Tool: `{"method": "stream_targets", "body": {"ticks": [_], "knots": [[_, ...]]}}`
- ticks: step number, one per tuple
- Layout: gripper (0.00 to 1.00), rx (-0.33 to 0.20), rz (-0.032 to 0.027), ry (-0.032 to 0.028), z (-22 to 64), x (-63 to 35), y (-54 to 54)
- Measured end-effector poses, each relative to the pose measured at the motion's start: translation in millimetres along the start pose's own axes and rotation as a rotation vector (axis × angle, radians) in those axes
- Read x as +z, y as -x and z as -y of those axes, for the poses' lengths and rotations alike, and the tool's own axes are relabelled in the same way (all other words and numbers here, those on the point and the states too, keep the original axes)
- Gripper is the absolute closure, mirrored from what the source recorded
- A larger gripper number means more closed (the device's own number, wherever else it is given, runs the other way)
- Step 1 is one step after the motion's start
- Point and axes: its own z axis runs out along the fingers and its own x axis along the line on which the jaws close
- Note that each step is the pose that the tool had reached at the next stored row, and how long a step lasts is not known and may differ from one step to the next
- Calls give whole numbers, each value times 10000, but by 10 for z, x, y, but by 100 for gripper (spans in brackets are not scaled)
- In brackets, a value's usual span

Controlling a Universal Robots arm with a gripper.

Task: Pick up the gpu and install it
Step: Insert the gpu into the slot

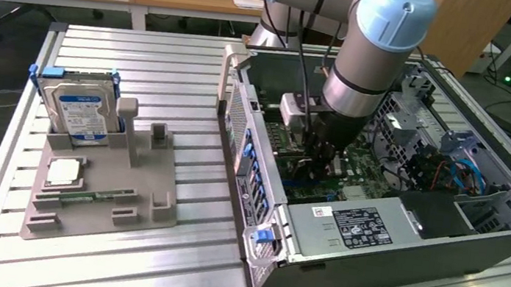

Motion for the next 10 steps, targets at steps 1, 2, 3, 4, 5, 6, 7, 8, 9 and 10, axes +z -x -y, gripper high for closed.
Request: {"method": "stream_targets", "body": {"ticks": [1, 2, 3, 4, 5, 6, 7, 8, 9, 10], "knots": [[72, 0, 2, 0, 0, 4, 0], [72, 0, 1, 2, 0, 7, 0], [72, 1, -2, 3, -1, 12, 0], [72, 0, -5, 4, -1, 16, -1], [72, 1, -7, 5, -1, 21, -1], [72, 1, -9, 4, -1, 27, -2], [72, 0, -9, 5, -1, 33, -2], [72, 1, -7, 4, -1, 36, -2], [72, 0, -4, 3, -1, 38, -2], [72, 0, -2, 2, 0, 39, -1]]}}
